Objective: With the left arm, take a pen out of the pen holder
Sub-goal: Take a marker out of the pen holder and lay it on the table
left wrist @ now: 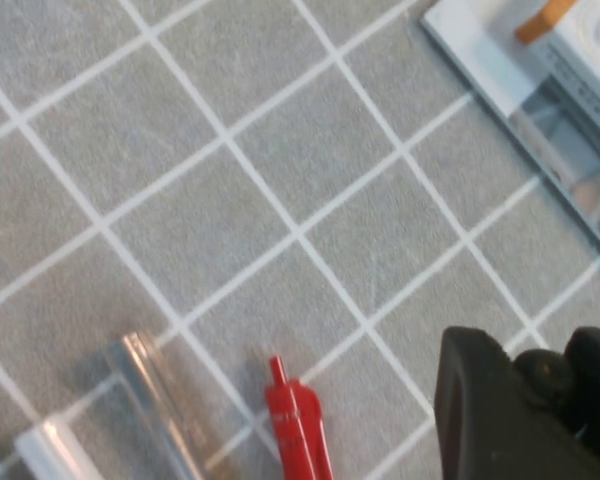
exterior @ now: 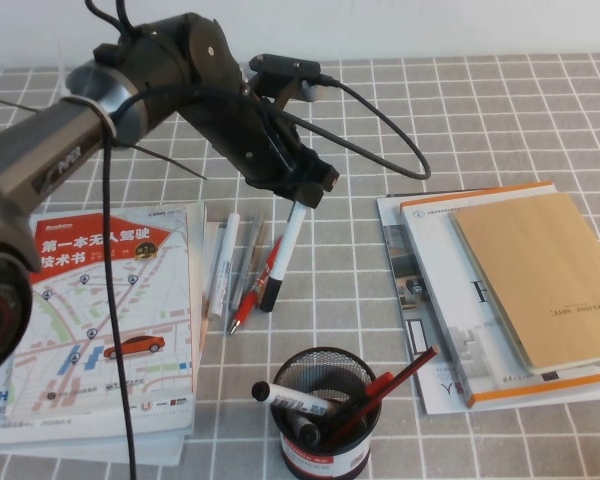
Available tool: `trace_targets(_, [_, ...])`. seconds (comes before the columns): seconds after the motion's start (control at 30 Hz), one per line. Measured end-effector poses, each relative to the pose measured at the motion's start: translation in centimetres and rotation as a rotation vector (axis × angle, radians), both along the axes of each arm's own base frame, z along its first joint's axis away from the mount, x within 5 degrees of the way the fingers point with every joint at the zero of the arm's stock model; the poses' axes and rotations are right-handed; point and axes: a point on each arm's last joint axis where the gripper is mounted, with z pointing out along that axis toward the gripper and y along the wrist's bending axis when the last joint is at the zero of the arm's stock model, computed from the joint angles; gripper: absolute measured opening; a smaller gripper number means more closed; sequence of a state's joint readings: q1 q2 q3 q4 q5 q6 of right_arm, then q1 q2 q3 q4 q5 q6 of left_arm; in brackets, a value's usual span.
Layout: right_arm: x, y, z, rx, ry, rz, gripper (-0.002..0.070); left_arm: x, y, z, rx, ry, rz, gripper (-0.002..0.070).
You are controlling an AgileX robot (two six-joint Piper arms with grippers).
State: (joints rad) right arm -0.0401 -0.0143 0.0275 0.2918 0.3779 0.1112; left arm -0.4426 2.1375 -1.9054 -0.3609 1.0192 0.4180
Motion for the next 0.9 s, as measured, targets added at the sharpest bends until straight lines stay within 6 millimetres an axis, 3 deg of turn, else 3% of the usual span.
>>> trace_targets(0.3, [0.0, 0.0, 0.0, 0.0, 0.0, 0.0, -0.0013, 0.8, -0.5, -2.6, -0.001, 0.033, 0.02, 0.0126])
trace_targets(0.77, [0.0, 0.0, 0.0, 0.0, 0.0, 0.0, -0.0013, 1.3, -0.7, -3.5, -0.015, 0.031, 0.066, 0.0126])
trace_targets(0.9, [0.0, 0.0, 0.0, 0.0, 0.0, 0.0, -0.0013, 1.5, -0.8, -4.5, -0.009, 0.057, 0.082, 0.0126])
